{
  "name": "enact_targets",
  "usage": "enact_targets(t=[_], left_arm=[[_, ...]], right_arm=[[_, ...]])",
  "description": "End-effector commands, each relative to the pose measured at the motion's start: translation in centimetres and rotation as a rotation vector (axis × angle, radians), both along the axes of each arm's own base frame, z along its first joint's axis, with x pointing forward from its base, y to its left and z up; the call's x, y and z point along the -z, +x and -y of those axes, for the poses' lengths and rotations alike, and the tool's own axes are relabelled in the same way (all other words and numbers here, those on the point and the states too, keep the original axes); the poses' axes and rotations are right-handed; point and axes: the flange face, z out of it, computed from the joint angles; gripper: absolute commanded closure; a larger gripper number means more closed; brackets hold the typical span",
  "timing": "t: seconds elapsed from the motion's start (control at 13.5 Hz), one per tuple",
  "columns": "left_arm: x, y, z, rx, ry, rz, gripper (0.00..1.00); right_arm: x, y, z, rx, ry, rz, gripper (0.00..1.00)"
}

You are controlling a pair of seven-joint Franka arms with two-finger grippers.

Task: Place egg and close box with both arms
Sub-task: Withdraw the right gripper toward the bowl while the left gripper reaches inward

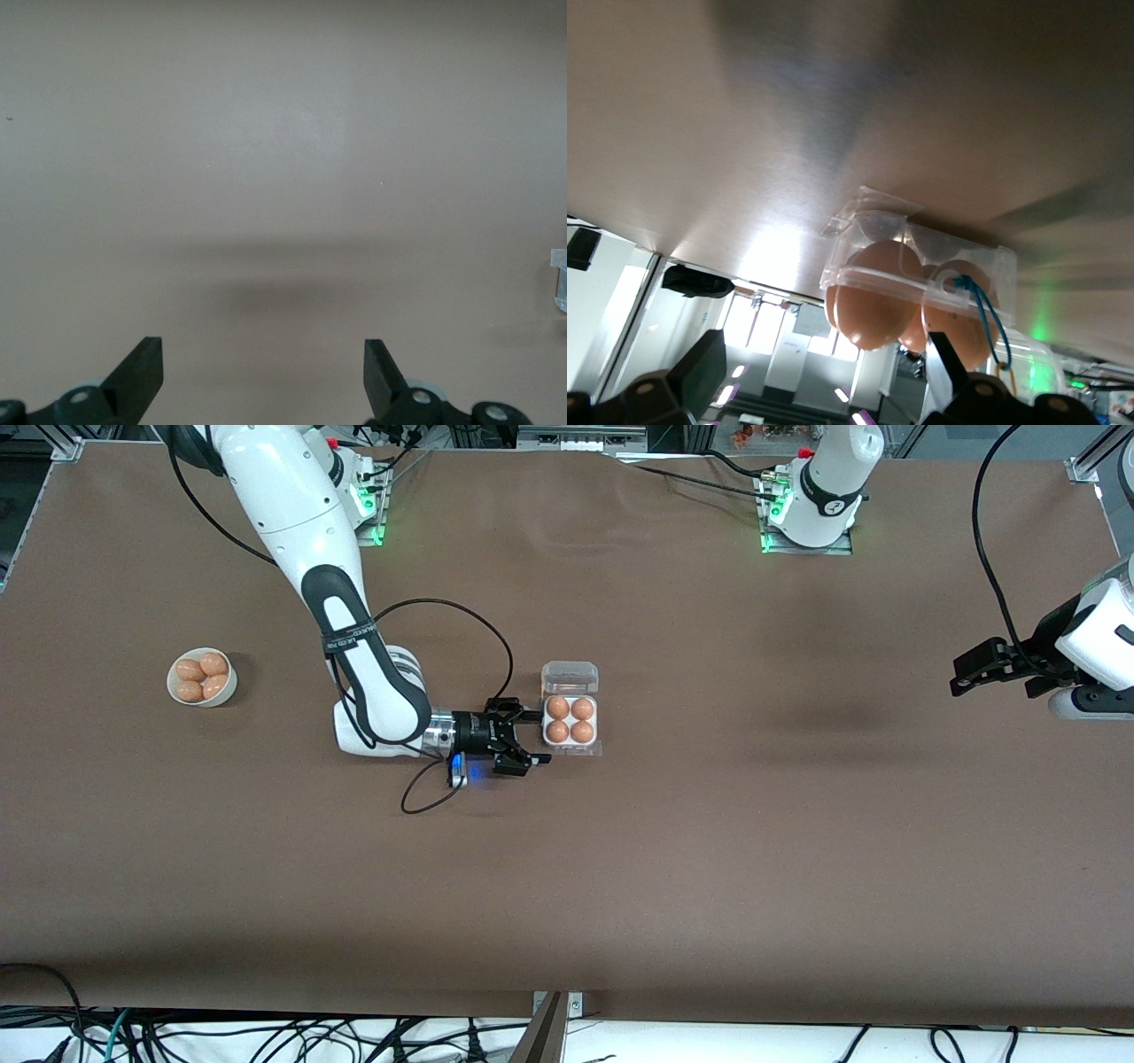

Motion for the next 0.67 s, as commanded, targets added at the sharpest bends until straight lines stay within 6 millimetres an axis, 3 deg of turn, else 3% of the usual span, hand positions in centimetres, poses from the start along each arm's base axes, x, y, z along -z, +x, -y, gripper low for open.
enact_targets(t=[0.0, 0.22, 0.59], left_arm=[[-0.1, 0.3, 0.0, -0.003, 0.013, -0.012, 0.00], [0.0, 0.3, 0.0, -0.003, 0.013, -0.013, 0.00], [3.2, 1.1, -1.2, -0.014, 0.015, -0.082, 0.00]], right_arm=[[-4.1, 1.4, 3.0, -0.076, -0.079, 0.097, 0.00], [-7.3, 1.9, 6.5, -0.245, -0.233, 0.213, 0.00], [-12.5, 1.5, 13.7, -0.595, -0.629, 0.437, 0.00]])
